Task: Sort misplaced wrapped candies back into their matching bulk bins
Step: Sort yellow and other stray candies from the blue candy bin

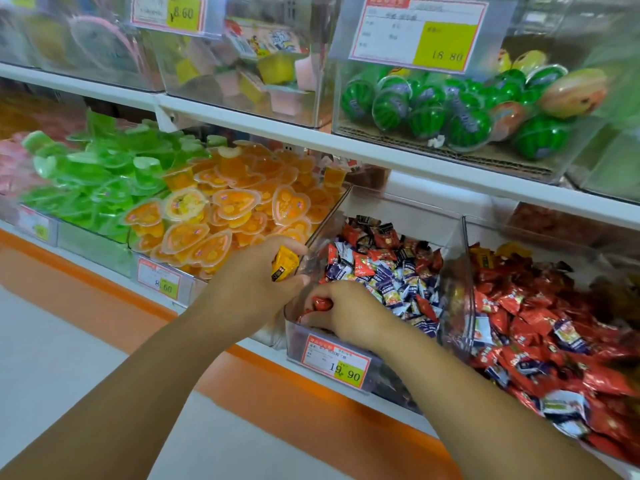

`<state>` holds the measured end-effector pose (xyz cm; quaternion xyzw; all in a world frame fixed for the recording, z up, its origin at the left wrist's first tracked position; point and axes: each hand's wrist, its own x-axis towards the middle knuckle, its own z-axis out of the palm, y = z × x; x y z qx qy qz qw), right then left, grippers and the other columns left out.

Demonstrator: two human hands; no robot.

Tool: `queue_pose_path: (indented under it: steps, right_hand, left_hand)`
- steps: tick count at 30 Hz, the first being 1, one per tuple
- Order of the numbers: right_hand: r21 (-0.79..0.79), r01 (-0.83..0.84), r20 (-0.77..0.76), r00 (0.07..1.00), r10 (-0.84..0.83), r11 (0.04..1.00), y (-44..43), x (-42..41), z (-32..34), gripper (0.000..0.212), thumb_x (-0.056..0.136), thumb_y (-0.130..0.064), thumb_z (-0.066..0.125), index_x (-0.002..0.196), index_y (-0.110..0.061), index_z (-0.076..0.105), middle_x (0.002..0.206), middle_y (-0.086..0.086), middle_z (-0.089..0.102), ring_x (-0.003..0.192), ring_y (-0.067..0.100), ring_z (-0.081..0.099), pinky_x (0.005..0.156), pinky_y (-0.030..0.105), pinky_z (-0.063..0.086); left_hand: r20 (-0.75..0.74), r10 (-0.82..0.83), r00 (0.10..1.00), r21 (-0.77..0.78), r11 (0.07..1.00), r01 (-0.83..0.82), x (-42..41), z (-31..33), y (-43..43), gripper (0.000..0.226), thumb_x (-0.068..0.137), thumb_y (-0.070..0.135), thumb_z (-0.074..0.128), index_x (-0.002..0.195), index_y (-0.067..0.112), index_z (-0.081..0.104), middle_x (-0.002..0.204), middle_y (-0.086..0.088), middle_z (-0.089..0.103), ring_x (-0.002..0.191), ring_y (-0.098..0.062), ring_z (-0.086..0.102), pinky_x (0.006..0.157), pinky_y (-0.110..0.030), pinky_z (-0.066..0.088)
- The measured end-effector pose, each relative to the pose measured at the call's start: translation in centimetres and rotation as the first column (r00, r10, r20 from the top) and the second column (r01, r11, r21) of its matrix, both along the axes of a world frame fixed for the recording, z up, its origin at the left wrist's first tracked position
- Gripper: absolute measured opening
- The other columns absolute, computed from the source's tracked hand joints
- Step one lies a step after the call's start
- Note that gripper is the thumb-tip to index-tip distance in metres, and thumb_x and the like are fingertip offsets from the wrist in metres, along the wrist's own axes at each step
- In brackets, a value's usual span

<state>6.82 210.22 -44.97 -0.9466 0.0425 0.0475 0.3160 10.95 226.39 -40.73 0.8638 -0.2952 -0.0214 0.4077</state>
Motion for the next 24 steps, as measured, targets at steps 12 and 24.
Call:
queue_pose_path:
  steps: [12, 24]
  right_hand:
    - [-0.218, 0.58, 0.308, 0.804, -0.509, 0.785, -14.4, -8.6, 10.0, 0.011, 0.089, -0.029, 0.066, 0.094, -0.02, 0.064, 0.1, 0.007, 0.066, 0.086, 0.02, 0.057, 0.071, 0.025, 0.04]
    - [-0.186, 0.164, 0.136, 0.981, -0.14, 0.969, -6.9, -2.3, 7.7, 0.023, 0.095, -0.027, 0.058, 0.117, -0.029, 0.065, 0.119, -0.012, 0.063, 0.106, 0.003, 0.056, 0.083, 0.014, 0.038]
  left_hand:
    - [0.059, -0.061, 0.996, 0.026, 0.998, 0.059, -0.6, -0.4, -2.5, 0.017, 0.088, 0.034, 0.064, 0.103, 0.042, 0.059, 0.057, 0.009, 0.059, 0.045, -0.007, 0.05, 0.049, -0.033, 0.045]
    - [0.064, 0.056, 0.996, 0.095, 0.994, -0.062, 0.7, -0.4, -1.3, 0.019, 0.091, 0.032, 0.062, 0.107, 0.039, 0.055, 0.069, -0.004, 0.064, 0.04, -0.01, 0.044, 0.039, -0.019, 0.03]
